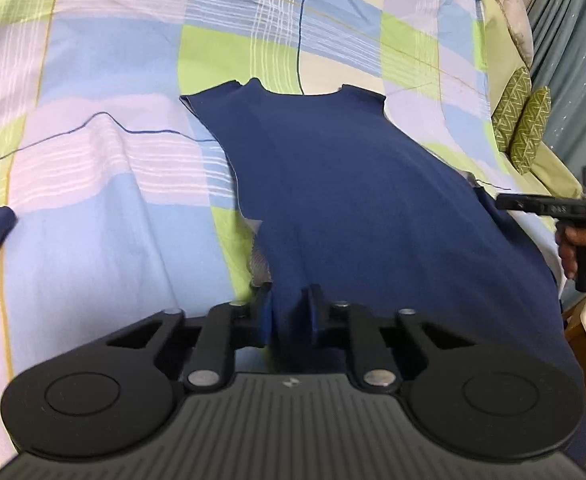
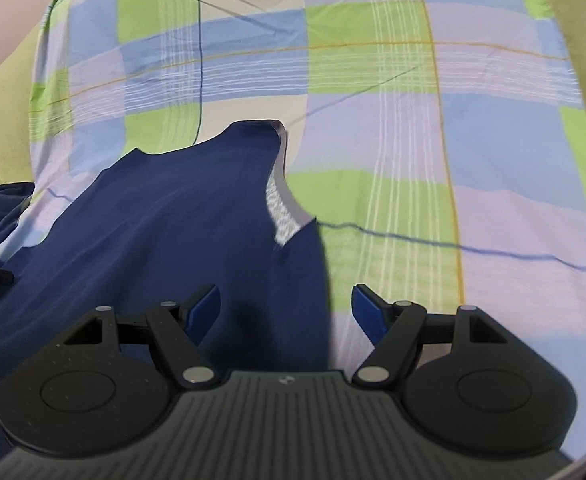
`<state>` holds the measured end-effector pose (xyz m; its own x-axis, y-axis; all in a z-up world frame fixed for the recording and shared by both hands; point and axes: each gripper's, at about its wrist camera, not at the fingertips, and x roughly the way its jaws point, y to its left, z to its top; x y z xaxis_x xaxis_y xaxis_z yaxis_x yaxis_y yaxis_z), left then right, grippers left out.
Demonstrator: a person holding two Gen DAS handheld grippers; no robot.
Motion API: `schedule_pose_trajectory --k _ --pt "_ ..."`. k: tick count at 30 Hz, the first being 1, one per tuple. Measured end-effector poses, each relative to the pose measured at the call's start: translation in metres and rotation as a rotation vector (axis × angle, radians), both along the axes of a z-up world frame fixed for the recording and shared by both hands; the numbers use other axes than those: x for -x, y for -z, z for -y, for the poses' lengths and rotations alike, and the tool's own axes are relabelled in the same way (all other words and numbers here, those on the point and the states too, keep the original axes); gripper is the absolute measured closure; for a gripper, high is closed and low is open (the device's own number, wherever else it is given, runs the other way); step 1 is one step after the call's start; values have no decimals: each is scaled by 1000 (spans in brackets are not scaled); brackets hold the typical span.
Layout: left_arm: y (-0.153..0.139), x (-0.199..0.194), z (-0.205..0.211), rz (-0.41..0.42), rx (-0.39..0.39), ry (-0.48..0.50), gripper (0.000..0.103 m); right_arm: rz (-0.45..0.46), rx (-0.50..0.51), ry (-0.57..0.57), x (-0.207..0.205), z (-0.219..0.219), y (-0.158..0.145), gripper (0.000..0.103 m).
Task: Fold clothes
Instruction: 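Grasp the hem of the navy top with the left gripper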
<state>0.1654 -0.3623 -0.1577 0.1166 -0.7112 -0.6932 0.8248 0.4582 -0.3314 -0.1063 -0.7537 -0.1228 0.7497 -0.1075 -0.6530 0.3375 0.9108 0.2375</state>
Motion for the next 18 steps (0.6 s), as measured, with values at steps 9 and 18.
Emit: schedule_pose_trajectory --k 9,18 --pt "-33 -16 25 87 62 30 97 36 48 46 -13 30 -21 101" --pt "-49 -13 57 154 5 105 98 57 41 97 -4 31 -20 101"
